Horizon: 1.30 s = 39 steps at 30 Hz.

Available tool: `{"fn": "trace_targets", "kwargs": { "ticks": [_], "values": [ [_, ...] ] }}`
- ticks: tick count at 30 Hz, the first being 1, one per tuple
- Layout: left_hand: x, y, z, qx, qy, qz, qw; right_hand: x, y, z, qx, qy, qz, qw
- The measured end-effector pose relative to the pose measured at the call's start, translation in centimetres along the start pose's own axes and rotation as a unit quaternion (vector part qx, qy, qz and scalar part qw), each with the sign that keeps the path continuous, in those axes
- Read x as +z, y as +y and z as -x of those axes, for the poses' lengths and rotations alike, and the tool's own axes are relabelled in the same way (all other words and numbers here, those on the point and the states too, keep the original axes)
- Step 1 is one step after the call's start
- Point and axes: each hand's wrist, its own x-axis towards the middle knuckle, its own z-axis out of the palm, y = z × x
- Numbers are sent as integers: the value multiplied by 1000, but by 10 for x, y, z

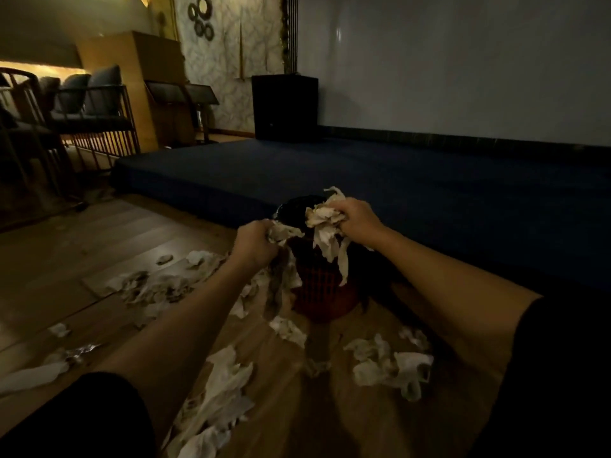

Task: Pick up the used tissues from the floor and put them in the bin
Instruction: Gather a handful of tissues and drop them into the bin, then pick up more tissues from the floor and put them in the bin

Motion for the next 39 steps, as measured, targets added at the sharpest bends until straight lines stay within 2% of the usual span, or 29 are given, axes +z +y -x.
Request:
{"fn": "trace_targets", "kwargs": {
  "ticks": [5,9,12,16,18,19,21,24,26,28,29,32,34,36,37,39],
  "values": [
    [28,60,-79,12,91,20,996,-16,53,-52,-39,58,-13,997],
    [56,83,-131,51,127,8,991,-13,99,-98,-24,84,-31,996],
    [90,85,-153,44,59,-41,996,-14,115,-97,-26,44,-68,996],
    [147,58,-165,-65,-97,-144,983,11,147,-77,12,-82,-83,993],
    [164,46,-163,-97,-128,-149,976,25,158,-69,8,-131,-75,988],
    [170,43,-163,-94,-107,-143,979,31,162,-67,1,-132,-74,988],
    [176,45,-157,-39,2,-136,990,36,166,-64,-19,-93,-87,992],
    [185,68,-132,93,159,-111,977,37,174,-47,-56,36,-90,994],
    [200,82,-107,169,181,-99,964,38,186,-20,-50,119,-94,987],
    [229,83,-76,193,125,-89,969,55,214,16,-12,139,-97,985],
    [247,80,-58,188,78,-81,976,71,232,36,19,118,-96,988],
    [312,41,-10,152,-67,-147,975,115,278,98,118,-40,-108,986],
    [348,7,14,61,-216,-191,955,130,298,132,216,-174,-113,954],
    [366,-12,34,-22,-358,-182,915,139,312,156,272,-255,-126,919],
    [372,-17,41,-35,-385,-160,908,142,315,166,279,-277,-122,911],
    [377,-15,51,-51,-408,-110,905,147,315,182,250,-290,-98,918]
  ]
}}
